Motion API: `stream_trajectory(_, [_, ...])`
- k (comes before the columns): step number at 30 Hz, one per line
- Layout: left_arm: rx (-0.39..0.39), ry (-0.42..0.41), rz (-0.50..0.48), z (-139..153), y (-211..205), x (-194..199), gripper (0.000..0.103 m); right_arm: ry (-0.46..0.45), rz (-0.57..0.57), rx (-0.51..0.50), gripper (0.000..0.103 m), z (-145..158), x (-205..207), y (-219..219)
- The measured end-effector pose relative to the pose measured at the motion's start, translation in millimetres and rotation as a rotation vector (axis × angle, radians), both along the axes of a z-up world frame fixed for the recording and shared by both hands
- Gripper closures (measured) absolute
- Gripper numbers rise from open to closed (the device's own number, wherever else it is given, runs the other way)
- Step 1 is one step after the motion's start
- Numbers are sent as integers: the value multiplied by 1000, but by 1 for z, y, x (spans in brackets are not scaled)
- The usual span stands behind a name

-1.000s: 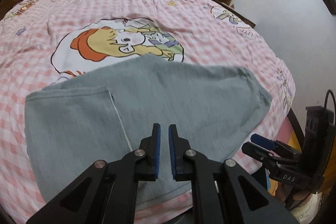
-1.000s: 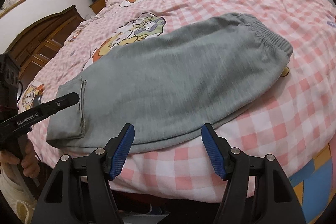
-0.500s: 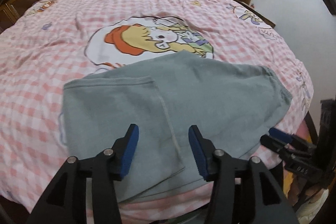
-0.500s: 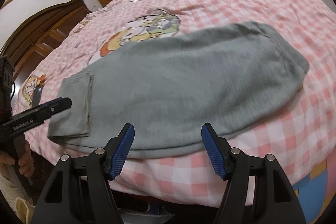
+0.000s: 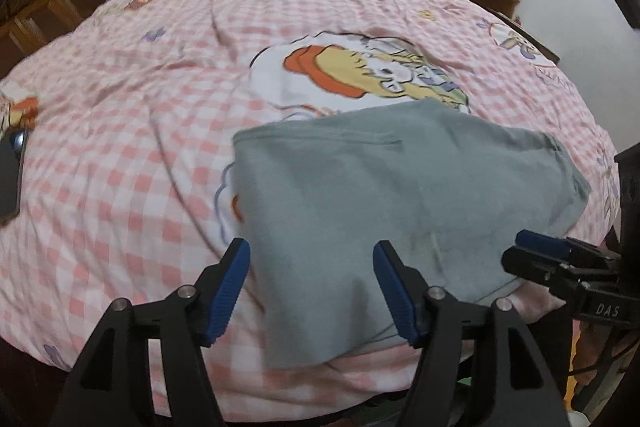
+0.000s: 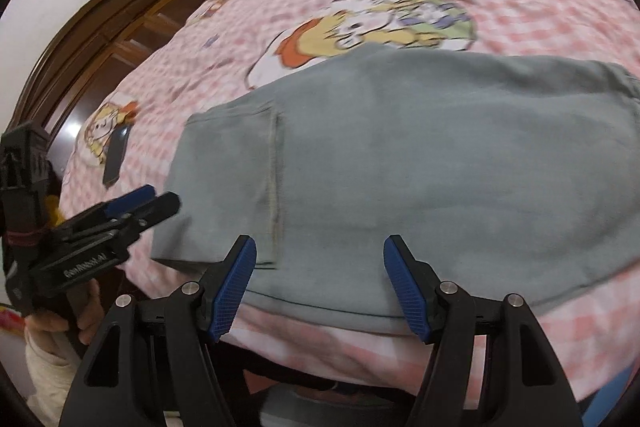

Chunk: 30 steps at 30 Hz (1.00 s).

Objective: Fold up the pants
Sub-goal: 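Grasp the folded edge of the pants with the right gripper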

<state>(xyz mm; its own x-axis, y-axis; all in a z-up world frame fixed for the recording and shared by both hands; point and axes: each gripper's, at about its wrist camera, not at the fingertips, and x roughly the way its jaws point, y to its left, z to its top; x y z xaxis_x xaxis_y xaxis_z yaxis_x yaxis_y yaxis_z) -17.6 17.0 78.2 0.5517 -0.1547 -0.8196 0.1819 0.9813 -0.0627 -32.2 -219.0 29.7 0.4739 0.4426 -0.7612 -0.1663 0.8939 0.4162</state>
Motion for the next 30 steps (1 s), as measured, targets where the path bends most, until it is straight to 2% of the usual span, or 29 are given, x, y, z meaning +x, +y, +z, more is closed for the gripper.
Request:
stream_trajectory(7, [-31, 51, 29, -29, 20, 1, 36, 45, 59, 9, 35, -9, 16, 30])
stream_trajectory(13, [-103, 95, 46, -47, 34, 2, 33, 58, 72, 16, 35, -15, 31, 45])
stream_trajectory(16, [-121, 92, 46, -49, 37, 1, 32, 67, 65, 13, 35, -20, 39, 50])
stream_trajectory(21, [-78, 57, 25, -48, 33, -2, 28, 60, 54, 18, 35, -23, 45, 58])
stream_trajectory(30, [-116, 64, 36, -51, 38, 1, 26, 31, 79, 12, 35, -25, 45, 65])
